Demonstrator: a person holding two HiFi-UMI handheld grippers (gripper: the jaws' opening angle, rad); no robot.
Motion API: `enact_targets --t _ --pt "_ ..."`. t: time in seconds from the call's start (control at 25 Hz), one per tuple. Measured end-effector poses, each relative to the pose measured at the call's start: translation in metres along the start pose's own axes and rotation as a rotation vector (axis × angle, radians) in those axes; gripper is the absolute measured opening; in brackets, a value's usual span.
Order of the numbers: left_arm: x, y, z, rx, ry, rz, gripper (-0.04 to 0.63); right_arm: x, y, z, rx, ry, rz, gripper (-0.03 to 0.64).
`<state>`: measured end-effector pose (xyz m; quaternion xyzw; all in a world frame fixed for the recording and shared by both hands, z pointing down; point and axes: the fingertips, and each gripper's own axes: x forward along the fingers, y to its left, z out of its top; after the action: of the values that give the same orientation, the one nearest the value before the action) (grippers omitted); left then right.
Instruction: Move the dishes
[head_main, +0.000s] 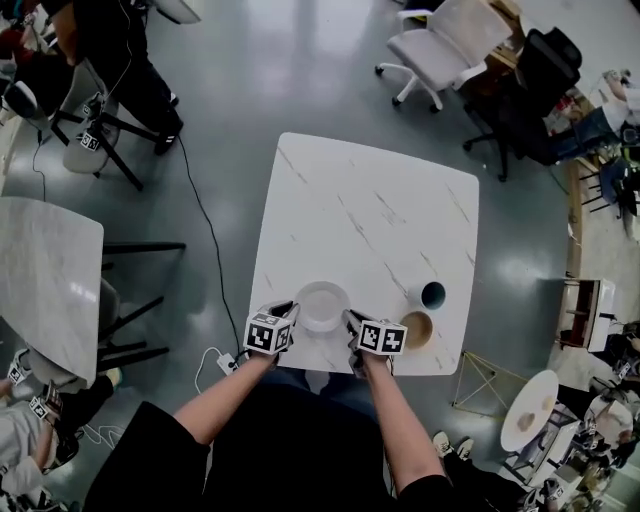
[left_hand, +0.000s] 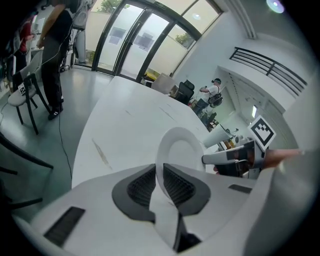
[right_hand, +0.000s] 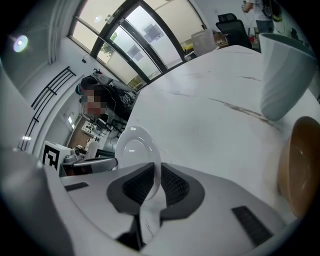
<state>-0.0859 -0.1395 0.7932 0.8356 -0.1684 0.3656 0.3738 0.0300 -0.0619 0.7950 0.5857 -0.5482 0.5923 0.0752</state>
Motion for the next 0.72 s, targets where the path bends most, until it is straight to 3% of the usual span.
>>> enact_targets --t 0.2,0.72 --pt "-0.010 -0.035 -0.002 0.029 -0.006 0.025 0.058 -0.029 -0.009 -0.013 0.030 -0.015 0.038 0.057" --pt "-0.009 -0.152 -0.030 0.072 -0.041 0.071 0.060 -0.133 -0.060 -0.037 -0.009 -0.050 0.073 0.057"
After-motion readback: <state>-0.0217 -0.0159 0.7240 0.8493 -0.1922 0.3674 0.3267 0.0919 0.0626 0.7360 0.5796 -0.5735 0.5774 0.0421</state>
